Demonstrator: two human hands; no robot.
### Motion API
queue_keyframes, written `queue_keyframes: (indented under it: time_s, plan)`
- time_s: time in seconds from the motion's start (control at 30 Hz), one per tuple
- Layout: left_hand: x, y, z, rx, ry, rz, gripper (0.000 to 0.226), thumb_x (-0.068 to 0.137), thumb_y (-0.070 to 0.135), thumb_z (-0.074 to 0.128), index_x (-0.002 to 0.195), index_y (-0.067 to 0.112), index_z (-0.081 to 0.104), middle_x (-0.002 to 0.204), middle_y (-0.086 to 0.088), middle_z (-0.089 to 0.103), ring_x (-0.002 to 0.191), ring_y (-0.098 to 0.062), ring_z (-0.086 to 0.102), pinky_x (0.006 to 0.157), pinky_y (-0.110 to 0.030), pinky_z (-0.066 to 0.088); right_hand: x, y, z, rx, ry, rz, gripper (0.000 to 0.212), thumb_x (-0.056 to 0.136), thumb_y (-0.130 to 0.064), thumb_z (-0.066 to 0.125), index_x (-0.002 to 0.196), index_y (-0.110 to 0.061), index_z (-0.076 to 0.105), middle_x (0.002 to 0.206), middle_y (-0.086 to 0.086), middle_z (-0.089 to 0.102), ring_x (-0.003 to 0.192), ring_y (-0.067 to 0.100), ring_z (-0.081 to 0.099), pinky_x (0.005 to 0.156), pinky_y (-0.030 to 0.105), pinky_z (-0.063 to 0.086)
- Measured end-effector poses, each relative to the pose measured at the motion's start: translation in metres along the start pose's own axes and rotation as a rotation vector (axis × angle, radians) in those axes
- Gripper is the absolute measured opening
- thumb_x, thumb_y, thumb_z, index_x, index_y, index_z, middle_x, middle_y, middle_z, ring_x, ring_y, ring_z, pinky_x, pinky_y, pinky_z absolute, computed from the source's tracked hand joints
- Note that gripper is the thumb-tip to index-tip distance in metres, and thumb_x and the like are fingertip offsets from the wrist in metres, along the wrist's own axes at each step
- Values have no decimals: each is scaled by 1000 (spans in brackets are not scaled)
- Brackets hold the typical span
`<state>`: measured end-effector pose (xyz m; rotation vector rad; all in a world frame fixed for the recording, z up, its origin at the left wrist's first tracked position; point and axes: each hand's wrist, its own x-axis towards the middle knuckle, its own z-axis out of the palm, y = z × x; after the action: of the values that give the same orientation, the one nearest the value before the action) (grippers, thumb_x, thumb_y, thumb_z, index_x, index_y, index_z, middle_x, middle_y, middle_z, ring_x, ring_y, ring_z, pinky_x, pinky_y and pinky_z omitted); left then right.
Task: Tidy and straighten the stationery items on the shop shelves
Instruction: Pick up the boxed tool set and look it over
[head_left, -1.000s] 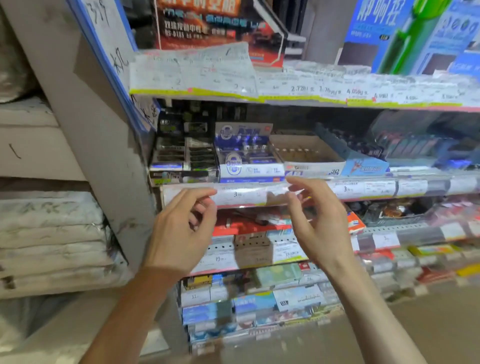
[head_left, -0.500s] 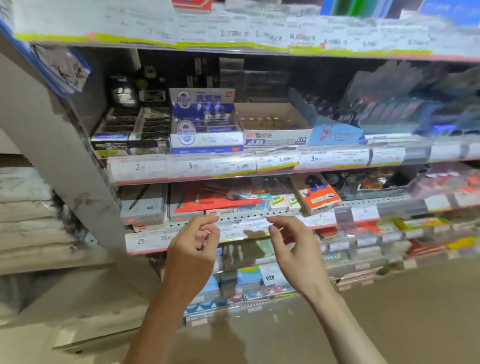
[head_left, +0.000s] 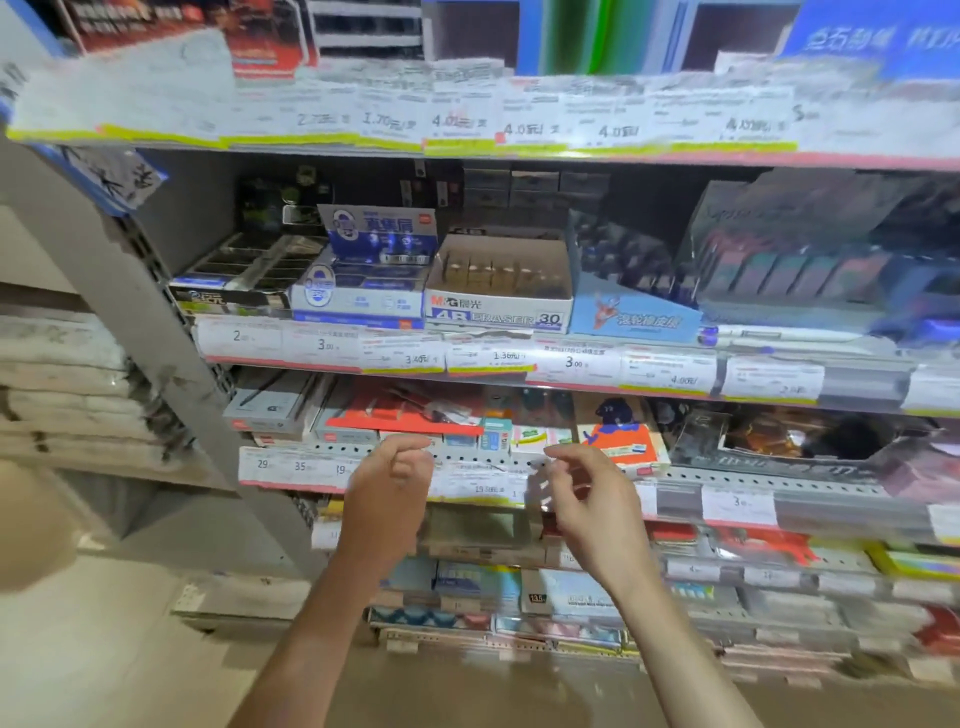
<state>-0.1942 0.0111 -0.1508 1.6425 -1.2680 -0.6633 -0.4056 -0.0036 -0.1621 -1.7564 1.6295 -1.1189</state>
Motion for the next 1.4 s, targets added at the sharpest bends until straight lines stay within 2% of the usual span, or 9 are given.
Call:
queue_keyframes:
  time_s: [0.27,0.47,0.63,0.8,0.9,1.07,1.2,1.27,1.4]
  plan:
    - [65,-28,-36,426,39,54,33,95,30,52,123,15,58,122,-5,54,116,-22,52,103,-40,42,50,-33,45,-123,-116,83,21,95,-23,54,105,-14,71,90,3,73,89,25,68,69,27,45]
    - [97,-30,-39,708,-130,-3,37,101,35,39,100,5,60,107,-17,61,104,-34,54,89,-41,41,76,-61,63,-235,-111,340,37,94,-33,59,68,-6,59,91,21,69,92,36,65,69,29,37]
    - [104,-44,-41,652,-179,21,35,99,38,38,84,12,55,92,-14,63,96,-32,57,87,-42,47,84,-64,80,-104,-112,453,32,82,-34,73,85,-3,65,96,14,72,93,33,67,79,38,53]
    - [106,-53,-43,610,-169,46,41,100,38,38,96,6,62,96,-14,63,99,-32,55,89,-42,46,82,-59,95,151,-58,525,20,79,-17,76,68,-7,63,63,5,63,59,22,58,64,37,53]
    - [106,-57,-43,581,-157,47,39,99,38,39,96,6,62,95,-13,61,99,-30,52,88,-41,44,77,-63,95,279,-36,546,23,83,-16,75,95,0,64,82,9,71,67,18,63,61,27,49]
    - [103,-61,-42,518,-148,42,38,98,46,44,94,11,58,99,-7,54,106,-26,46,93,-38,40,66,-59,88,382,-15,564,18,88,-9,68,92,-9,51,92,7,65,88,21,64,88,37,52]
    - [98,-55,-41,371,-127,2,47,97,44,51,124,6,55,121,-10,51,118,-26,48,101,-37,39,57,-50,77,506,30,529,41,91,1,61,128,-4,45,93,6,66,94,18,62,94,28,48]
    - [97,-54,-41,284,-109,-2,44,95,41,56,128,12,54,123,-7,51,114,-24,53,102,-38,42,51,-47,69,515,40,476,24,90,5,62,110,-7,56,81,2,62,83,16,59,78,21,47]
    - [100,-55,-42,-19,-93,-99,42,83,38,70,120,25,56,121,0,60,104,-17,62,97,-43,51,40,-32,57,596,63,436,24,87,5,65,102,-14,65,66,-5,57,74,15,56,81,33,50]
